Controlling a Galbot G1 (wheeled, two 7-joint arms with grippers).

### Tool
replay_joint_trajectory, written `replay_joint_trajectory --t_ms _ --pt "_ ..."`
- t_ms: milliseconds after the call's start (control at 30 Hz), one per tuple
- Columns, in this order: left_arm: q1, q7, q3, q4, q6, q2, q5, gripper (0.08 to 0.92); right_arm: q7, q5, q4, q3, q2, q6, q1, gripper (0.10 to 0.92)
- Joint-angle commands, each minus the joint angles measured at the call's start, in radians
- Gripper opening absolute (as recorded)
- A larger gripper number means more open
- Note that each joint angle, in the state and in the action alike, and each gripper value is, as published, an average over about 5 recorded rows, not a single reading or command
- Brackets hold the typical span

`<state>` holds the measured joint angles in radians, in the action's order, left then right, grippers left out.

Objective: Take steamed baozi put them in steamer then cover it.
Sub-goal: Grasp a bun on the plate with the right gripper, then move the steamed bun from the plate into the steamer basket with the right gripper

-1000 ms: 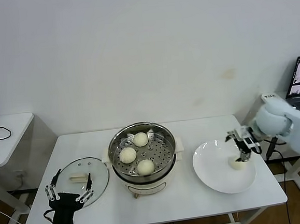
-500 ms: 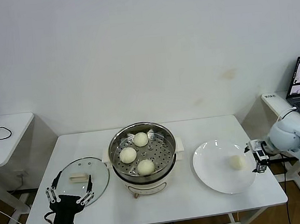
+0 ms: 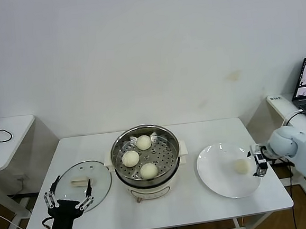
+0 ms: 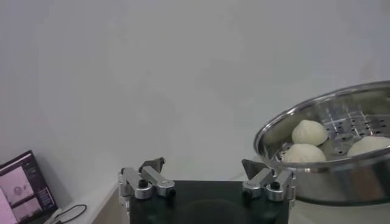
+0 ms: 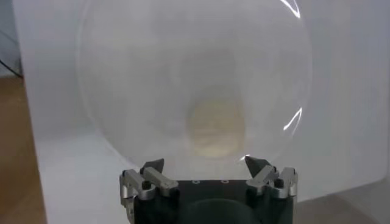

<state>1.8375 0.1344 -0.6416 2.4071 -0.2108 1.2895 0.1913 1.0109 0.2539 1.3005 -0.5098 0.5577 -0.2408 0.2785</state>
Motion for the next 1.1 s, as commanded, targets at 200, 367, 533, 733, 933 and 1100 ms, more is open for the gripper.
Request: replay_joint_trajectory --t_ms 200,367,533,733,933,1100 --pt "-0.002 -0.001 -0.003 -0.002 -0.001 0.002 0.001 0.823 0.002 0.016 -0.119 0.011 0.116 0.003 -0.010 0.822" --pt "-0.004 -0.001 -0.001 -0.003 -0.001 0.004 0.001 0.823 0.020 0.026 -0.119 0.001 0.114 -0.002 -0.019 0.780" --pt "-0.003 -0.001 -0.001 -0.004 -0.001 0.005 0.001 0.823 0.029 0.028 -0.121 -0.002 0.114 -0.007 -0.020 0.669" --pt "-0.002 -0.001 -0.002 -0.004 -0.001 0.004 0.001 0.823 0.049 0.027 -0.115 -0.006 0.105 -0.007 -0.027 0.553" --pt "-0.005 0.000 0.000 -0.004 -0.001 0.003 0.002 0.823 0.065 -0.003 -0.089 -0.016 0.077 -0.015 -0.065 0.551" --pt "-0.008 -0.001 0.001 -0.006 -0.002 -0.001 0.001 0.823 0.078 -0.073 -0.024 -0.058 0.027 -0.044 -0.136 0.551"
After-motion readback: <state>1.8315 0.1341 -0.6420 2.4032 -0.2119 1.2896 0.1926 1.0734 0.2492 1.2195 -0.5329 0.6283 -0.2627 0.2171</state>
